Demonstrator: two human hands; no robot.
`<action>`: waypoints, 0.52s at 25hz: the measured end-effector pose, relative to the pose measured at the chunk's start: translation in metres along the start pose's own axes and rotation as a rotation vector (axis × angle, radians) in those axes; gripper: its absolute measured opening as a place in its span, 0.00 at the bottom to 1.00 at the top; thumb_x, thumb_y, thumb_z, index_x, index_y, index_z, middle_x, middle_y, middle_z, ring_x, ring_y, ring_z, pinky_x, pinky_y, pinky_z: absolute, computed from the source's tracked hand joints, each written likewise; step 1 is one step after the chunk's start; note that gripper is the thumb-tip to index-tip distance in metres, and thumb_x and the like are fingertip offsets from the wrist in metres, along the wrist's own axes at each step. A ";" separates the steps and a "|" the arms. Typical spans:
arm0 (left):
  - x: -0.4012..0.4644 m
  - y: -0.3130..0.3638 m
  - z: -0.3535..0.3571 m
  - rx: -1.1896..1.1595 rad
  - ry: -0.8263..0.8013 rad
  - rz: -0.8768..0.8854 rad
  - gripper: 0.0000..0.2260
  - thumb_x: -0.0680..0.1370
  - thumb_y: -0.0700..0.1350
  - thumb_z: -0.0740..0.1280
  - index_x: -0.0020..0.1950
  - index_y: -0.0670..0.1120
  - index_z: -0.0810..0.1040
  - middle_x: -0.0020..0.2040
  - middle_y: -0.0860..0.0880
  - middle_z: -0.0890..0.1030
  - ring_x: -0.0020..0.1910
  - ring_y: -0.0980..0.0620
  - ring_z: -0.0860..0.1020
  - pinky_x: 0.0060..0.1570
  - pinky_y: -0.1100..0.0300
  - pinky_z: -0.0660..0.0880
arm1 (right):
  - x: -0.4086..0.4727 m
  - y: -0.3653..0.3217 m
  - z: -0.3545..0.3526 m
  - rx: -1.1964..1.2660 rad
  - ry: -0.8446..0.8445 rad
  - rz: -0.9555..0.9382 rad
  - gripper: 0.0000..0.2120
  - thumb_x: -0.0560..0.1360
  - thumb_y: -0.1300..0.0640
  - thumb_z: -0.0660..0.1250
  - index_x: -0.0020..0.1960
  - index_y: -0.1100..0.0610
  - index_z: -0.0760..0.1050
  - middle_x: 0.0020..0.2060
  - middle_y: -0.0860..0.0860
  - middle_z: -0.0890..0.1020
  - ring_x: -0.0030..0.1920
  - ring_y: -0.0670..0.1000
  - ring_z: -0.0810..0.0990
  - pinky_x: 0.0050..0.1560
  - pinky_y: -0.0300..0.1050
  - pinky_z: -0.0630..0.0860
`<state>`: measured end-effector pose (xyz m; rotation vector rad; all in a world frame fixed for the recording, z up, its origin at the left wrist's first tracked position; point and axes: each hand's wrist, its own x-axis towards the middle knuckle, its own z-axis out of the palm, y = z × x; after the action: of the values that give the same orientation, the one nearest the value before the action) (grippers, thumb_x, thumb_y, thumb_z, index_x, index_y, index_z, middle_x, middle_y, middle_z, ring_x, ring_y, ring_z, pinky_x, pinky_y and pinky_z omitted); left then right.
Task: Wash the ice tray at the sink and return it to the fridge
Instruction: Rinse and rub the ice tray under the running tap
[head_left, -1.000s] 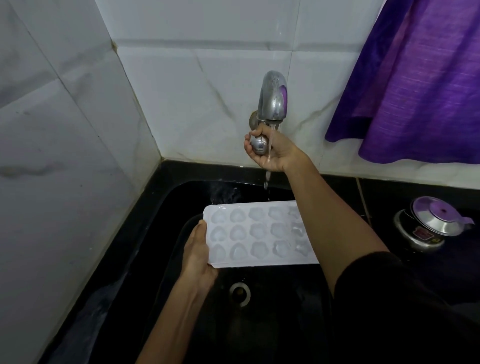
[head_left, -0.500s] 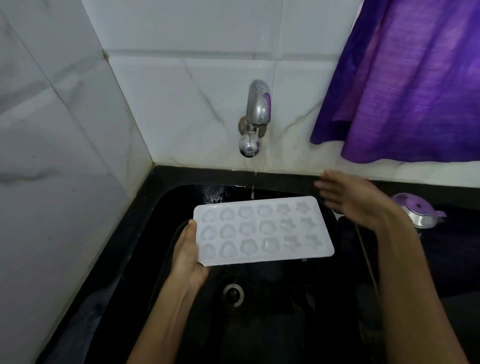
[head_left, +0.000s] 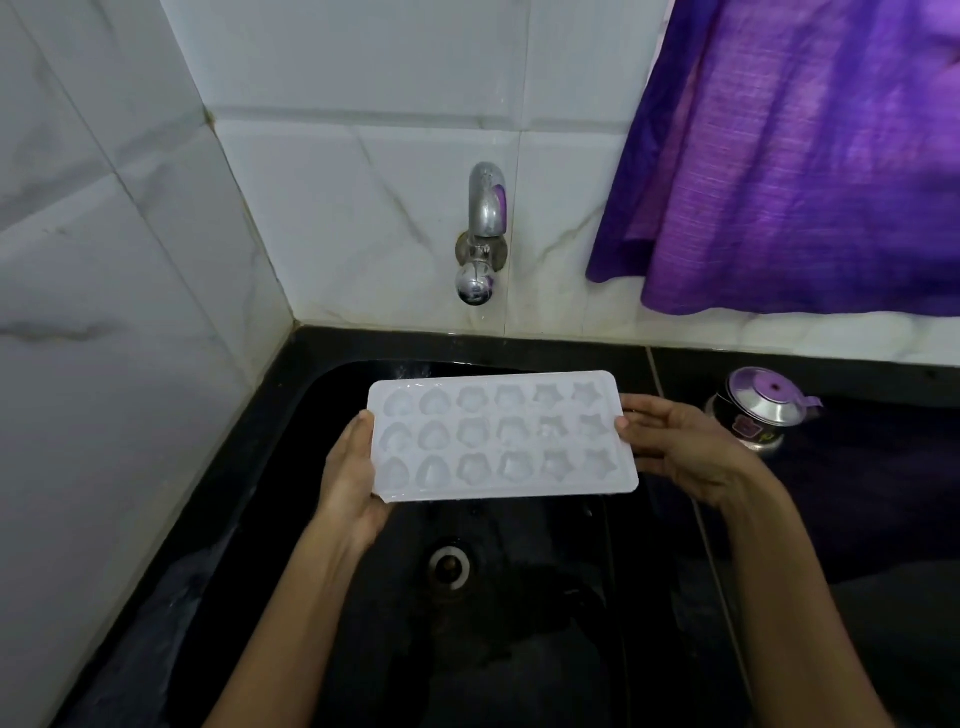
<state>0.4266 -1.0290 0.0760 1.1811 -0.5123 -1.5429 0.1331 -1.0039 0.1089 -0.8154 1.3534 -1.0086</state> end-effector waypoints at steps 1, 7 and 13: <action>-0.005 0.001 -0.001 0.027 -0.021 0.016 0.14 0.82 0.49 0.58 0.61 0.45 0.76 0.53 0.44 0.83 0.49 0.44 0.83 0.40 0.49 0.82 | -0.003 0.003 0.001 0.018 0.005 -0.010 0.11 0.73 0.68 0.66 0.52 0.56 0.77 0.43 0.52 0.85 0.40 0.48 0.85 0.35 0.41 0.80; -0.029 -0.011 -0.028 0.279 -0.025 0.042 0.14 0.82 0.45 0.56 0.57 0.40 0.78 0.52 0.40 0.82 0.47 0.44 0.82 0.43 0.51 0.80 | -0.025 0.033 0.003 -0.009 0.021 -0.105 0.11 0.73 0.69 0.66 0.51 0.56 0.77 0.41 0.52 0.82 0.38 0.46 0.84 0.34 0.41 0.81; -0.056 -0.039 -0.053 0.452 0.038 0.110 0.12 0.82 0.45 0.56 0.51 0.46 0.79 0.47 0.48 0.82 0.46 0.49 0.81 0.41 0.54 0.78 | -0.049 0.083 0.001 -0.193 0.006 -0.165 0.10 0.72 0.70 0.68 0.48 0.57 0.75 0.42 0.52 0.79 0.43 0.49 0.82 0.38 0.46 0.82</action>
<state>0.4506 -0.9512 0.0453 1.4914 -0.9188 -1.3447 0.1453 -0.9280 0.0516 -1.0840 1.4211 -1.0177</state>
